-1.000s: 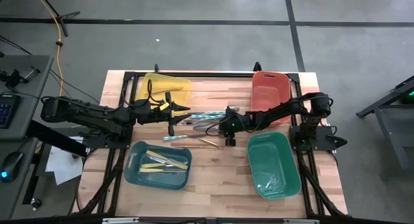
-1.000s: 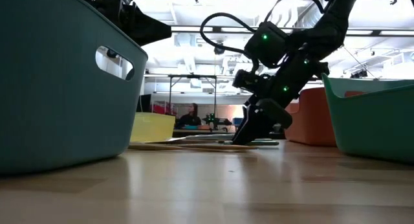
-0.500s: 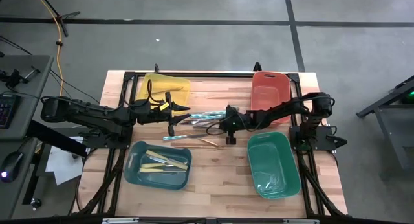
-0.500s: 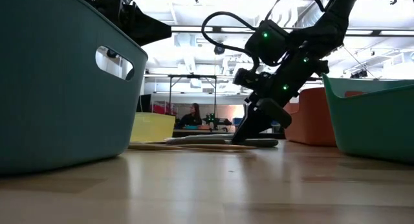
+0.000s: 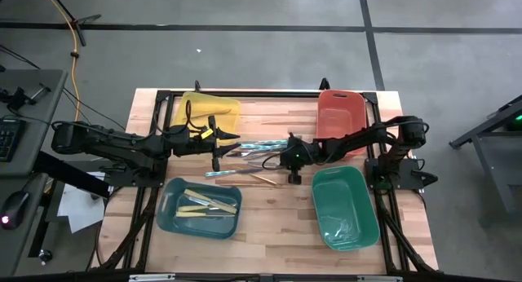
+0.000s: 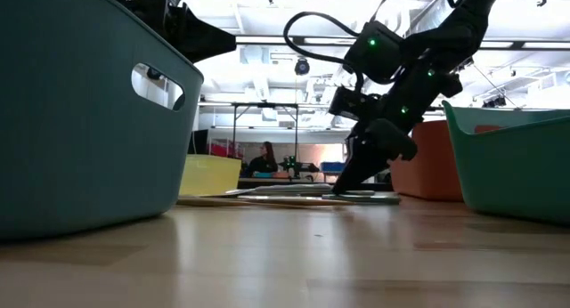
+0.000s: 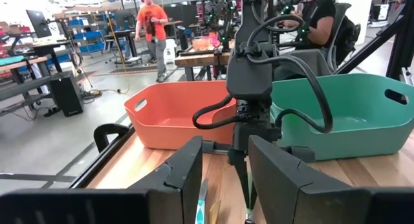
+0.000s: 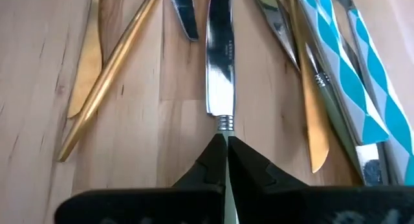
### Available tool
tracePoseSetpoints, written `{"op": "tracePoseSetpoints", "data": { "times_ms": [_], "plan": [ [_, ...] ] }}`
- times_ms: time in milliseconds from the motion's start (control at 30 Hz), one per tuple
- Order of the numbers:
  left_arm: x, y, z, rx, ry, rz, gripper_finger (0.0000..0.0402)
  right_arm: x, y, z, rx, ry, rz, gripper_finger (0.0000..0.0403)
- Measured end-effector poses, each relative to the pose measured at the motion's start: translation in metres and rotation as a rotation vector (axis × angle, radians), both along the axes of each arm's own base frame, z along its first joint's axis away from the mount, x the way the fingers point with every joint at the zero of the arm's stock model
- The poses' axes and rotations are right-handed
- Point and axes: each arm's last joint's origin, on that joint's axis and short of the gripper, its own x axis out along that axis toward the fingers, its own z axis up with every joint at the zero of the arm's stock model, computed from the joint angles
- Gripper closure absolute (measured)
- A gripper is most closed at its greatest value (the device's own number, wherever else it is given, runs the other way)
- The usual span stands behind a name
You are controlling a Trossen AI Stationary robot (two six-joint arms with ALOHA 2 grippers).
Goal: Sort silverware by color (type)
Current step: Put the green knife into the orange bin
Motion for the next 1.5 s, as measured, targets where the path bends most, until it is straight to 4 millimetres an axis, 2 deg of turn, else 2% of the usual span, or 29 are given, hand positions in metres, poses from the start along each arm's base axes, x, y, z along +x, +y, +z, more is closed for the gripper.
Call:
{"op": "tracePoseSetpoints", "data": {
  "times_ms": [267,467,633,833,1067,1267,1367,1500],
  "plan": [
    [0.000,0.000,0.000,0.000,-0.001,0.000,0.0284,0.008,-0.002,0.009,0.038,-0.122,-0.065,0.0387],
    [0.000,0.000,0.000,0.000,0.000,0.000,0.0284,0.012,-0.002,0.013,0.047,-0.177,-0.090,0.0305],
    [0.000,0.000,0.000,0.000,0.001,0.000,0.0284,0.006,-0.002,0.006,0.047,-0.087,-0.088,0.0228],
    [0.000,0.000,0.000,0.000,-0.003,0.000,0.0284,0.003,-0.001,-0.002,0.052,-0.029,-0.093,0.0186],
    [0.000,0.000,0.000,0.000,-0.004,0.000,0.0284,0.006,-0.001,-0.022,0.055,0.026,-0.088,0.0183],
    [0.000,0.000,0.000,0.000,-0.004,0.000,0.0284,0.004,-0.001,-0.025,0.038,0.064,-0.058,0.0195],
    [0.000,0.000,0.000,0.000,-0.004,0.000,0.0284,0.003,-0.001,-0.026,0.034,0.079,-0.051,0.0234],
    [0.000,0.000,0.000,0.000,-0.004,0.000,0.0284,0.003,0.000,-0.026,0.036,0.085,-0.042,0.0324]
  ]
}}
